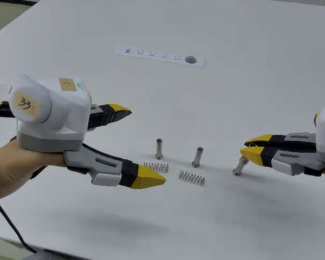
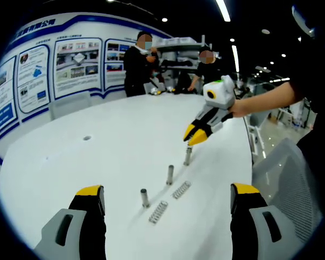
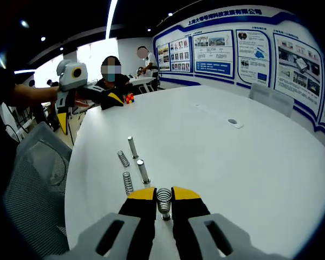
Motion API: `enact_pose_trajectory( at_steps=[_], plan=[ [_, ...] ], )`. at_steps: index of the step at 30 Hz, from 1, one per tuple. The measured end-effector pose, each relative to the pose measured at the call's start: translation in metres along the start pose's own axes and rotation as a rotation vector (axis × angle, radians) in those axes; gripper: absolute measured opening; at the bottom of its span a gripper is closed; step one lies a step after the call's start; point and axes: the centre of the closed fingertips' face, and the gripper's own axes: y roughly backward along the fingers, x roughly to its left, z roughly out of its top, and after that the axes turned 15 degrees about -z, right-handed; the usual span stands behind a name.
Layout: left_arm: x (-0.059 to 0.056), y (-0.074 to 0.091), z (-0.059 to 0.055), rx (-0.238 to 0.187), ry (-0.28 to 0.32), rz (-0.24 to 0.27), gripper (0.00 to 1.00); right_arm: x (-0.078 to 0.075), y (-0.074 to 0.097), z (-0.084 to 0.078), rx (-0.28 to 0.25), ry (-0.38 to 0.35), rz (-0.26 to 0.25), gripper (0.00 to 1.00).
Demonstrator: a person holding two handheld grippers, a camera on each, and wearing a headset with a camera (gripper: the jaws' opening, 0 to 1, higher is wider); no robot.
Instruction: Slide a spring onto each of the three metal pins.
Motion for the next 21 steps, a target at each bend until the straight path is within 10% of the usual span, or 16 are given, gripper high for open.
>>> enact_pose_trajectory(
  at_steps=[21],
  plan=[
    [0.0,0.007,-0.008,0.019,0.02,0.014,0.96,0.004,-0.021,-0.033,0.066,0.113,-0.027,0.12]
  ],
)
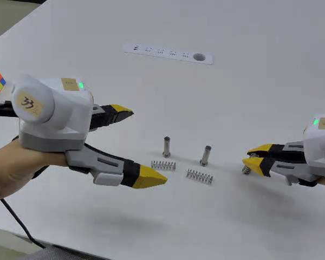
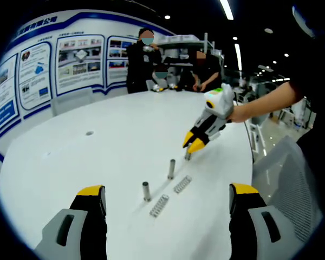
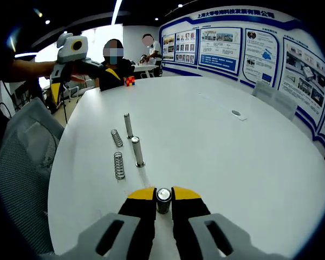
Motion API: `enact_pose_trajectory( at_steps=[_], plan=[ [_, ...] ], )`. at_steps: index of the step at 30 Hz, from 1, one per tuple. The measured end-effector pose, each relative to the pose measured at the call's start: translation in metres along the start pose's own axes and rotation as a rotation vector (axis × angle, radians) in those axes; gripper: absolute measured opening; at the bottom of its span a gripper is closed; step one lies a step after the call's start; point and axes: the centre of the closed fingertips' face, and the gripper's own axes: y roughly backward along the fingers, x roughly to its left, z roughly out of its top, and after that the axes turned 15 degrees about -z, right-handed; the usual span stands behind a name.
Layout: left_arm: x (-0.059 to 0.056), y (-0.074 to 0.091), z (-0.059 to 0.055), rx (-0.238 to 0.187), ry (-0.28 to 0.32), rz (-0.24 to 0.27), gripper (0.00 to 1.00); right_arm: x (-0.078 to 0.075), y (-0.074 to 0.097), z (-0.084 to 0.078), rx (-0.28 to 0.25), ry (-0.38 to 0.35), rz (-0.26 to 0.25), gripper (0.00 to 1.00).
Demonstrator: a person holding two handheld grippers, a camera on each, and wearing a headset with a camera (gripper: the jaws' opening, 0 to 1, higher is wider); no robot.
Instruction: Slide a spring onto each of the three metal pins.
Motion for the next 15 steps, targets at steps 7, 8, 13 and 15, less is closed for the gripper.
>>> enact_pose_trajectory(
  at_steps=[7,8,13,15],
  plan=[
    [-0.0004,0.0016,-0.0025,0.007,0.005,0.003,0.96,-0.0023,-0.0019,-0.0004,-0.005,-0.015,-0.004,0.12],
    [-0.0006,0.0016,-0.0027,0.008,0.005,0.003,0.96,-0.0022,-0.0019,-0.0004,-0.004,-0.011,-0.003,0.12],
    [-0.002,0.0017,-0.0017,0.002,0.005,0.002,0.96,-0.0028,-0.0022,-0.0013,0.003,-0.005,-0.006,0.12],
    [-0.0023,0.0019,-0.0016,0.003,0.005,0.002,0.96,-0.0034,-0.0023,-0.0024,0.012,-0.004,-0.01,0.13]
  ],
)
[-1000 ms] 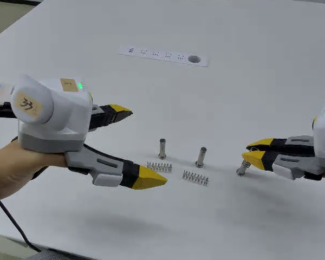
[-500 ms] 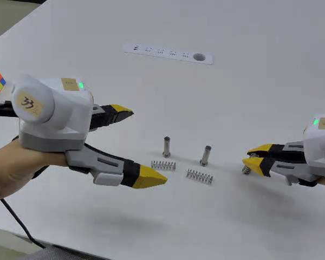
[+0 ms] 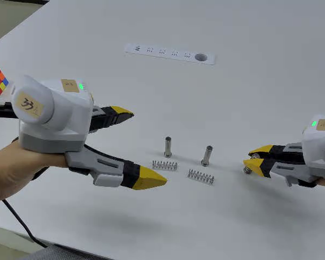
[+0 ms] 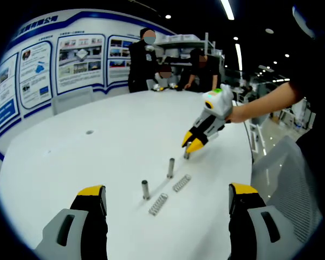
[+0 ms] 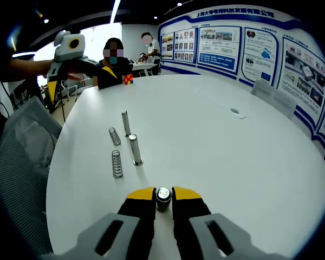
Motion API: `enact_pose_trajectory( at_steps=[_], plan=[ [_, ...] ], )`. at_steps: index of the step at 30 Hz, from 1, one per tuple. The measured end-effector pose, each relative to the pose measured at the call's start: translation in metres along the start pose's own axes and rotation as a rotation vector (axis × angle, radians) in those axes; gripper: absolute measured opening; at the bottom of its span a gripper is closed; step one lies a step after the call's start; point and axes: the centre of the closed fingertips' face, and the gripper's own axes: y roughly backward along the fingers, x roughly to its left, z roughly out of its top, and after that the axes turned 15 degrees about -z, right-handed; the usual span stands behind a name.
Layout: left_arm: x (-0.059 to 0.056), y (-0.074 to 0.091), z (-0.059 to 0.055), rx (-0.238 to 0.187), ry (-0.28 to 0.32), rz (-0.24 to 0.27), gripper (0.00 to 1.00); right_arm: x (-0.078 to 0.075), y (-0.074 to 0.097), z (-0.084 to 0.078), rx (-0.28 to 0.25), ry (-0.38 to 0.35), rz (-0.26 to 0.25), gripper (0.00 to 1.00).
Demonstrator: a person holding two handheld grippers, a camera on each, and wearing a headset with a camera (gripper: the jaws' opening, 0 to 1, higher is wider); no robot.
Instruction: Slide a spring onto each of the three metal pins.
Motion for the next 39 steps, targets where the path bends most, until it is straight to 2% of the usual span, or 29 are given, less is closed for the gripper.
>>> enact_pose_trajectory(
  at_steps=[8,15,21,24,30,33,39],
  plan=[
    [-0.001,0.003,-0.001,0.012,-0.004,-0.001,0.96,-0.003,0.005,0.009,-0.014,-0.017,-0.01,0.18],
    [0.0,0.003,0.005,0.001,-0.013,0.001,0.96,-0.003,0.015,0.029,-0.059,-0.015,-0.026,0.21],
    [-0.002,0.002,0.006,0.003,-0.018,0.002,0.96,0.005,0.023,0.045,-0.096,-0.005,-0.009,0.22],
    [-0.003,0.001,0.006,-0.001,-0.017,-0.002,0.96,0.014,0.025,0.05,-0.108,0.0,0.006,0.22],
    [-0.003,0.003,0.005,0.007,-0.02,0.001,0.96,0.034,0.02,0.051,-0.111,0.003,0.042,0.23],
    [-0.002,0.005,0.004,0.006,-0.018,0.003,0.96,0.049,0.015,0.051,-0.111,-0.04,0.081,0.23],
    [0.002,0.009,0.0,0.004,-0.004,0.015,0.95,0.073,0.0,0.038,-0.074,-0.013,0.123,0.22]
  ],
)
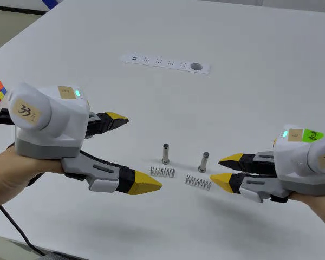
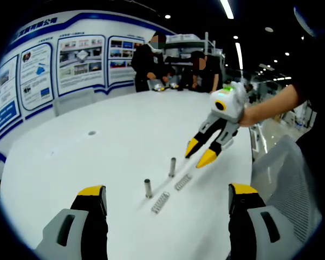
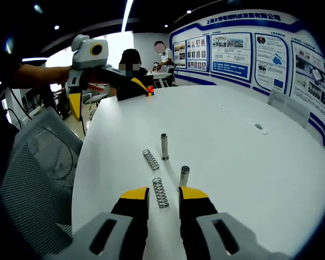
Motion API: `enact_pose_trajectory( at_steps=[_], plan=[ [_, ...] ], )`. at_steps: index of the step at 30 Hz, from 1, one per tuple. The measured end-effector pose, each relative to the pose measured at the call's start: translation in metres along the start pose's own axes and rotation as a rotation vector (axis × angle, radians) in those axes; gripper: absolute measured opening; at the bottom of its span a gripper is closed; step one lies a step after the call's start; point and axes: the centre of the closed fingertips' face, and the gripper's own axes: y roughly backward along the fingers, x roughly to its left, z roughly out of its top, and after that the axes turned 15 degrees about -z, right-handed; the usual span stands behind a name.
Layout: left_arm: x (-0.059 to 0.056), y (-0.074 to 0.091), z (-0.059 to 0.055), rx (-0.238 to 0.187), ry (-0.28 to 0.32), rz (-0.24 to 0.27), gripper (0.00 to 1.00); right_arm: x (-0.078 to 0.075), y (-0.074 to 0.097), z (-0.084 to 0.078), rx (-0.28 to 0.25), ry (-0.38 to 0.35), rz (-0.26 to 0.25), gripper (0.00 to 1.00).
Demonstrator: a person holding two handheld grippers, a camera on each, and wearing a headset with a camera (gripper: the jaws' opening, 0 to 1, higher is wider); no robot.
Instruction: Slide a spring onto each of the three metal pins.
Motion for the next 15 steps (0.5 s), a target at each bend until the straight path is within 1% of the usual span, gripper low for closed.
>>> enact_pose_trajectory(
  at_steps=[5,9,11,15],
  plan=[
    [0.002,0.001,0.0,-0.012,0.009,0.004,0.95,0.008,-0.011,-0.011,0.037,0.005,0.004,0.22],
    [0.002,0.0,-0.003,-0.006,0.011,0.005,0.94,0.013,-0.019,-0.021,0.06,0.039,0.014,0.22],
    [0.001,0.0,-0.004,-0.003,0.012,0.004,0.94,0.014,-0.022,-0.025,0.072,0.051,0.016,0.22],
    [0.0,0.002,-0.008,0.005,0.016,0.003,0.94,0.011,-0.028,-0.03,0.09,0.064,0.002,0.22]
  ],
)
